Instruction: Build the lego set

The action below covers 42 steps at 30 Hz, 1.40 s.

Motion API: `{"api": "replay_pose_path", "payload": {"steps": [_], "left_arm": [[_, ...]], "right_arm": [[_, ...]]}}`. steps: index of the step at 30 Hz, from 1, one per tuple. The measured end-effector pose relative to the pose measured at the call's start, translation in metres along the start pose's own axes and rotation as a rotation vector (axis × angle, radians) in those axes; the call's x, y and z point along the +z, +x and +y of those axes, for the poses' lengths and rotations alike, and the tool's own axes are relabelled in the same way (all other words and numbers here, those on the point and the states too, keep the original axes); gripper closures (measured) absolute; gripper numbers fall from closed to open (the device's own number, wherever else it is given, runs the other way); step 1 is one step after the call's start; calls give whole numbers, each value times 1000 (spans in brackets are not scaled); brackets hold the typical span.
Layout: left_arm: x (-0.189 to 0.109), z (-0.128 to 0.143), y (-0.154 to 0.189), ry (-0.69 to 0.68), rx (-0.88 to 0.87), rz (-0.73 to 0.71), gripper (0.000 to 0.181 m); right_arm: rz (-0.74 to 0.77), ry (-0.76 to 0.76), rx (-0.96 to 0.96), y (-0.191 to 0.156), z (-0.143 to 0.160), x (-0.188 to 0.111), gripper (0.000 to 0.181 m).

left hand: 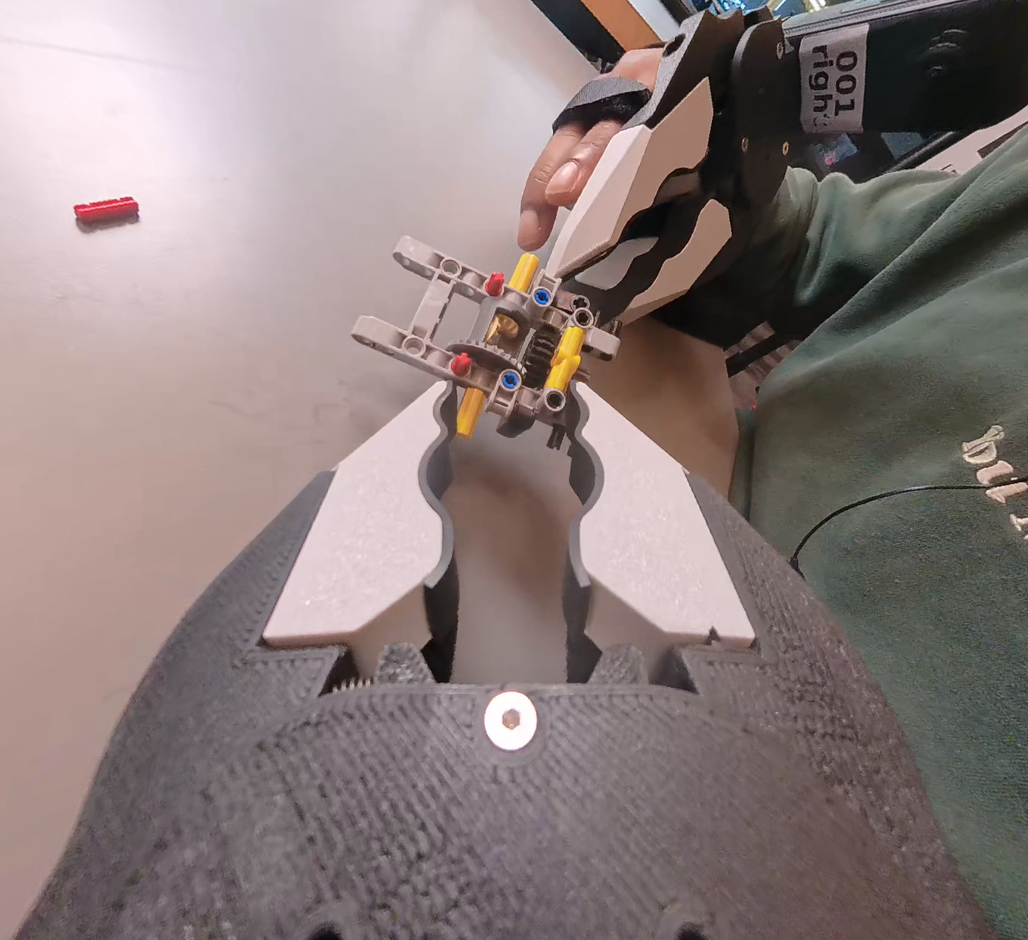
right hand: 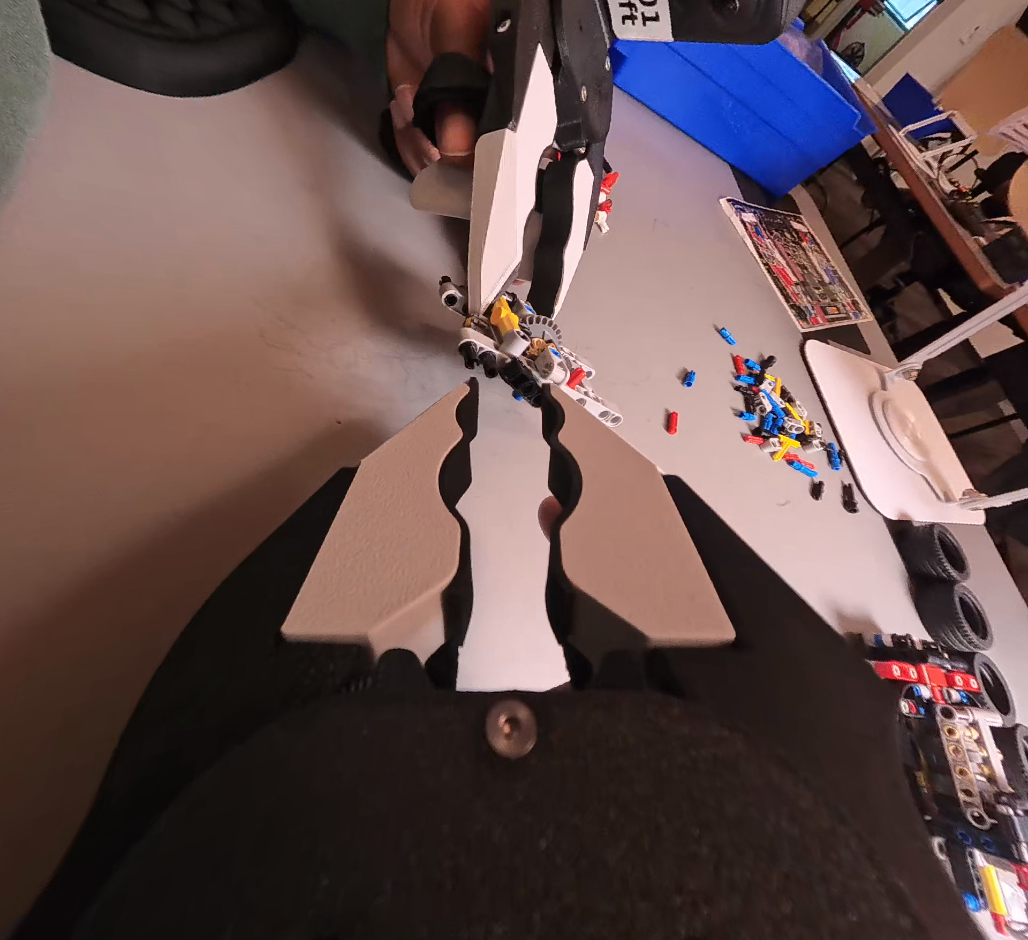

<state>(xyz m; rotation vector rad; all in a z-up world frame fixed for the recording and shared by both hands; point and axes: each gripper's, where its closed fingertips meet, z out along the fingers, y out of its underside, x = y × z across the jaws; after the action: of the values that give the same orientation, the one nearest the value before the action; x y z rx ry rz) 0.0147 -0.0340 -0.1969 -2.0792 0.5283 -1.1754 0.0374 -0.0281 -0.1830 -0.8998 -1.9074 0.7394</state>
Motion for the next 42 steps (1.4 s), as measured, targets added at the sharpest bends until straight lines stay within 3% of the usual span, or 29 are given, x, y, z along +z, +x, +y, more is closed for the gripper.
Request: {"api": "replay_pose_path", "payload": {"steps": [9, 18, 26, 29, 42], "left_arm": [[-2, -2, 0, 20, -47, 20, 144], [-4, -4, -3, 41, -40, -13, 144], [-6, -10, -7, 55, 101, -94, 144], [-9, -13, -9, 65, 163, -132, 144], [-4, -6, 0, 25, 184, -83, 145]], "right_arm": [[44, 32, 71, 8, -3, 1, 170], [13, 18, 292, 13, -1, 4, 173], [-15, 52, 354, 14, 0, 2, 174], [-50, 75, 440, 15, -1, 0, 166], [51, 67, 251, 20, -2, 2, 169]]}}
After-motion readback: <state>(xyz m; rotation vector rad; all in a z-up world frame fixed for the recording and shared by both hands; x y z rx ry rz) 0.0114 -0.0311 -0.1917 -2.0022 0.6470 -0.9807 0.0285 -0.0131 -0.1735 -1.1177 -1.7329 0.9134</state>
